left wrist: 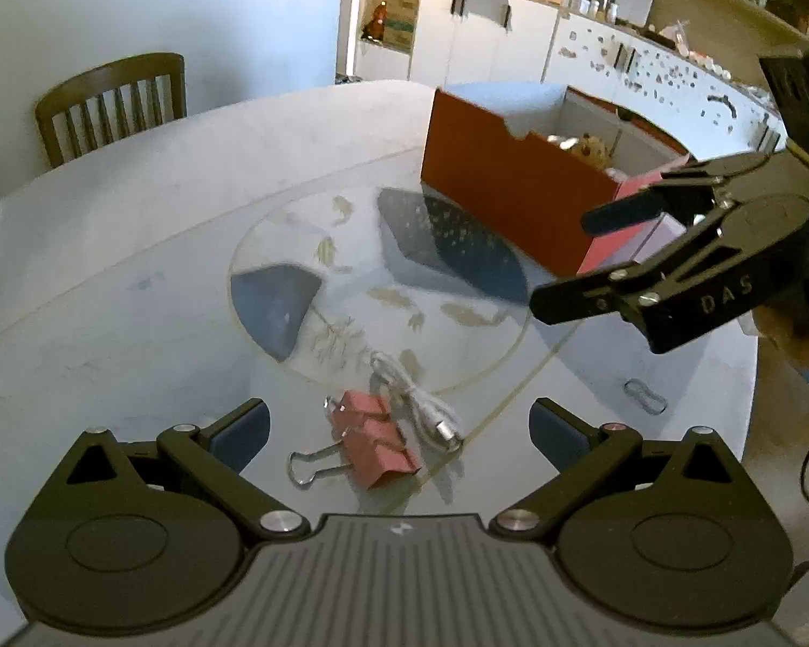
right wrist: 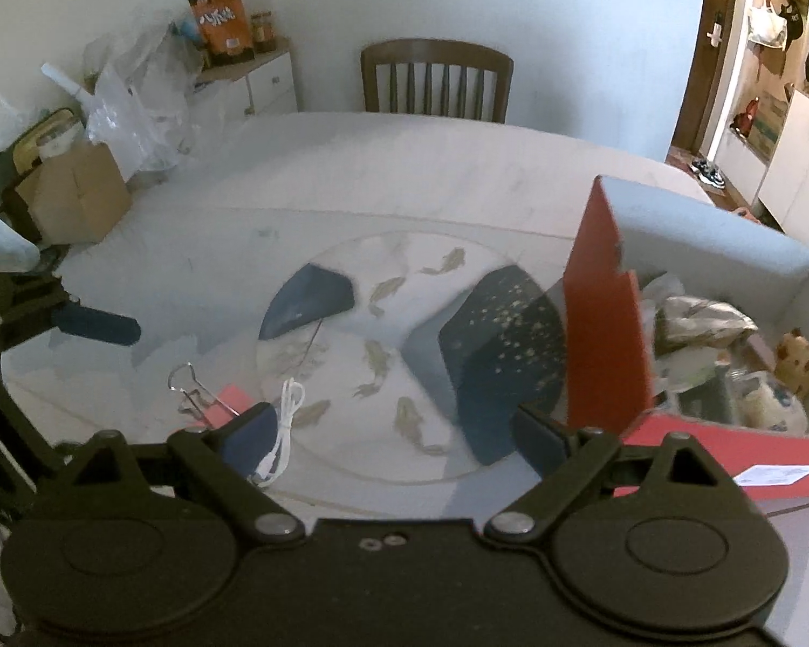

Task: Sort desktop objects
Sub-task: 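Withdraw both grippers from the shoebox back over the glass tabletop, then grasp the pink binder clip with left gripper while right grasps white USB cable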

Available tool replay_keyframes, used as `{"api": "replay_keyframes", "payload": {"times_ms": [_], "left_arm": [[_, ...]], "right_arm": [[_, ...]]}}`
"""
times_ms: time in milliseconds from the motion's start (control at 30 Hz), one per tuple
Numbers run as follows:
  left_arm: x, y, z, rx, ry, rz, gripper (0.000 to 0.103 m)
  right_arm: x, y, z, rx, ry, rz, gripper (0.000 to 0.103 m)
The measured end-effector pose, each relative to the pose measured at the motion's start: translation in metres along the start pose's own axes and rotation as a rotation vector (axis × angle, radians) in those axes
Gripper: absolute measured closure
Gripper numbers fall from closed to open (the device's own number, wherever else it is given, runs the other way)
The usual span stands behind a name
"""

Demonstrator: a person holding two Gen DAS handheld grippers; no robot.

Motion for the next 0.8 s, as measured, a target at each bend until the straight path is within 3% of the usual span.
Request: {"api": "replay_keyframes", "payload": {"times_ms": [533,800], "left_arm": [[0.016,-0.031,-0.021,-0.008,-0.026,-0.021,0.0],[0.024,-0.038,-0.023,-0.027,-0.032,0.004,0.001]], "right_arm": [[0.025,-0.062,0.002,0.066,-0.03,-0.037,0.014],[0.033,-0.088,0.002,0.098,-0.043,-0.041,0.024]]}}
Point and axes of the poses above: each gripper's, at about its wrist camera, not at the fingertips, and y roughly against the way its jaws point, x to its left, z to its top, the point moved 5 cm from there along -y, roughly the way its jaws point, and after that the axes turned 4 degrees about z, right-handed, at the moved point
